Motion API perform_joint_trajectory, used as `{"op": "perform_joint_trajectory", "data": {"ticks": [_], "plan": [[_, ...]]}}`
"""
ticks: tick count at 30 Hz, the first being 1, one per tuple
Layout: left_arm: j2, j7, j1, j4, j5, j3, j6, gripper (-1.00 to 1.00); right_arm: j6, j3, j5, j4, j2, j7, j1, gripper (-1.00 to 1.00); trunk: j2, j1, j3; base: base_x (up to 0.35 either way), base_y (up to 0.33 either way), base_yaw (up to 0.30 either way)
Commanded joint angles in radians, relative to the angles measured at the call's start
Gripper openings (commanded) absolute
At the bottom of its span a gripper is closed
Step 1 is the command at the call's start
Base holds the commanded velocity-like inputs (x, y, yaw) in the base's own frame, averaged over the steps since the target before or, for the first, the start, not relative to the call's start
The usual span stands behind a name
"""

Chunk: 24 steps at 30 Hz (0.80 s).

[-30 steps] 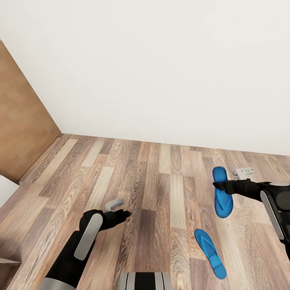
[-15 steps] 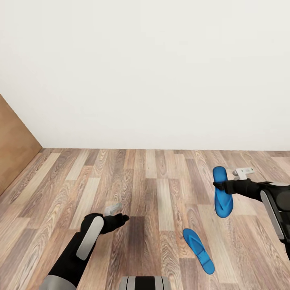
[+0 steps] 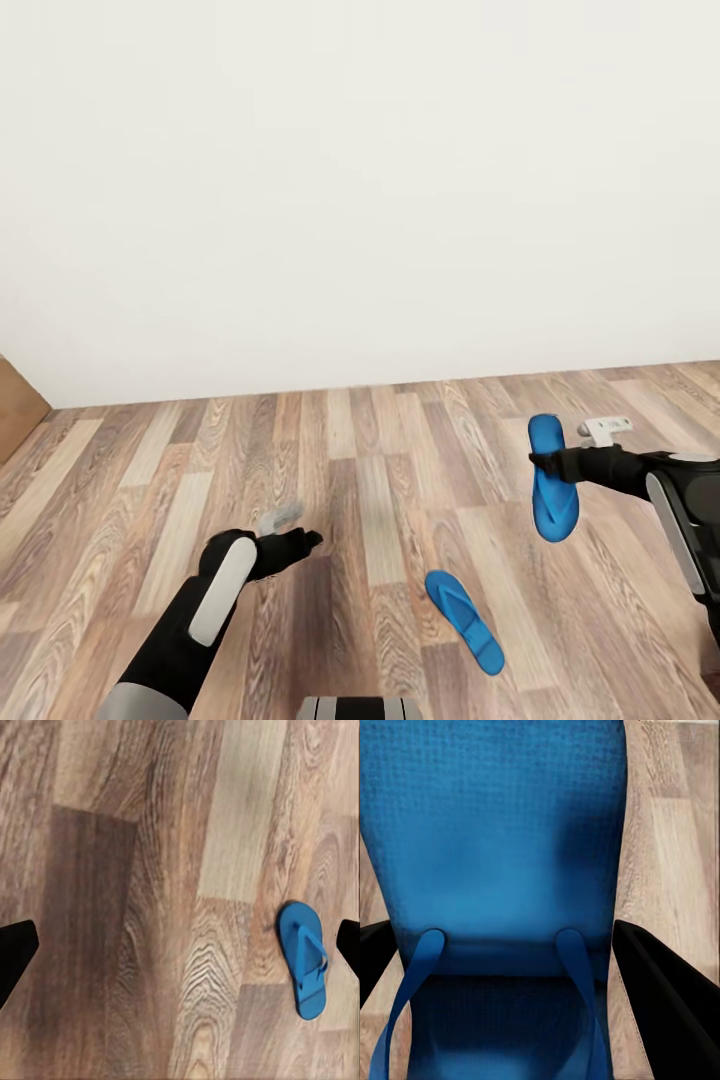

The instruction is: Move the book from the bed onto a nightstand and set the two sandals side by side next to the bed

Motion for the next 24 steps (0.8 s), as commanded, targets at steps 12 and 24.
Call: {"op": "perform_joint_trajectory", "data": {"ticks": [12,24], "plan": [[0.000,0.007,0.001,0.013,0.012,0.001,-0.025,1.00,0.006,0.001,-0.001,0.000,0.001,0.000,-0.001,-1.00,0.003,-0.006,0.046,0.000,0.000,-0.270],[-0.002,-0.026,-0.002,0.063,0.011,0.000,-0.034,1.00,0.004,0.002,0.002,0.000,0.002,-0.004,-0.001,-1.00,0.005,-0.011,0.092,0.000,0.000,-0.270]]}}
